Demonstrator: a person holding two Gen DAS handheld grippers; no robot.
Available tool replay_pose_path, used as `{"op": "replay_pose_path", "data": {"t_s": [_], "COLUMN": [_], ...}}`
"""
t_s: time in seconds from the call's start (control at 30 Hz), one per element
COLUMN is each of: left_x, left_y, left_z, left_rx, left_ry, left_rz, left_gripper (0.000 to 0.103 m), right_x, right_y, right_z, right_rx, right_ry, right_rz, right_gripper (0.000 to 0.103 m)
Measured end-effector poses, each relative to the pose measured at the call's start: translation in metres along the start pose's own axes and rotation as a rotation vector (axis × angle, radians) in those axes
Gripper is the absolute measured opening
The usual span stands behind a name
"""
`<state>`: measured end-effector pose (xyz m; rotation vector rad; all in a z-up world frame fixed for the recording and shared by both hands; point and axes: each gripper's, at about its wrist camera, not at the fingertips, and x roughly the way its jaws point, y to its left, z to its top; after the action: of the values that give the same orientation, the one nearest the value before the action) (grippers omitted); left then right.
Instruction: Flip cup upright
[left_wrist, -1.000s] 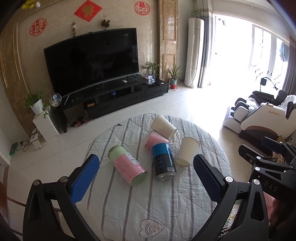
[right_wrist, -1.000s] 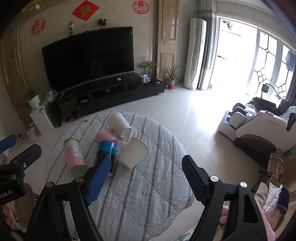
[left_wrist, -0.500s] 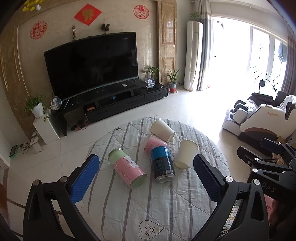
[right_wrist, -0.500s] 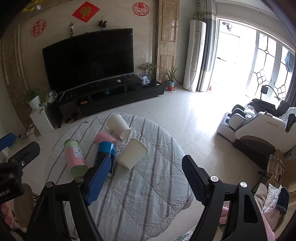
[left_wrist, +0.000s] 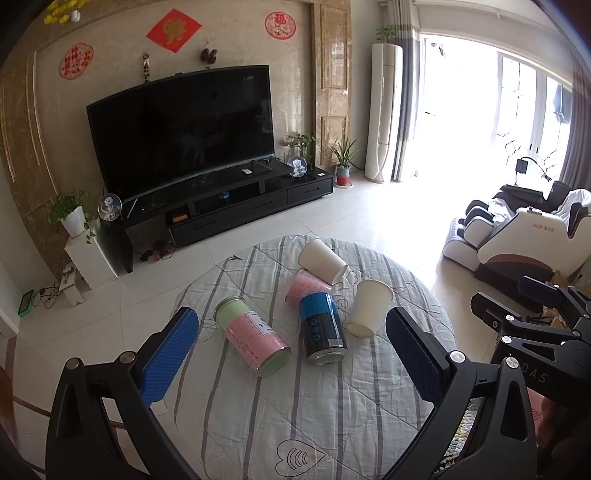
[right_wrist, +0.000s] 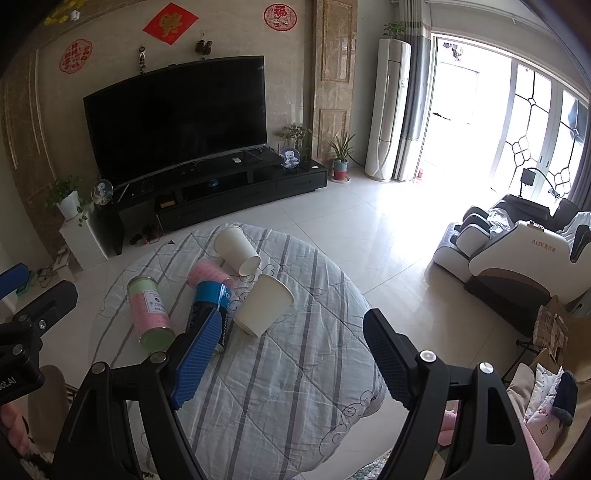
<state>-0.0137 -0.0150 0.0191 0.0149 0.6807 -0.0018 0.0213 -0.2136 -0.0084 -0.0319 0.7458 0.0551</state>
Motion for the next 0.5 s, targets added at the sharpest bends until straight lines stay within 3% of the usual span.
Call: {"op": "replay_pose_path", "data": {"t_s": [0.5], "left_x": [0.015], "left_y": [0.001], "left_z": [-0.006], "left_rx": [-0.004], "left_ry": [0.098], "left_rz": [0.004], "left_gripper": [0.103], "right_x": [0.017], "right_y": [0.006], "right_z": [-0.006], "right_rx": [-0.008], "right_ry": [0.071], "right_rz": [0.033], "right_gripper": [0.080]}}
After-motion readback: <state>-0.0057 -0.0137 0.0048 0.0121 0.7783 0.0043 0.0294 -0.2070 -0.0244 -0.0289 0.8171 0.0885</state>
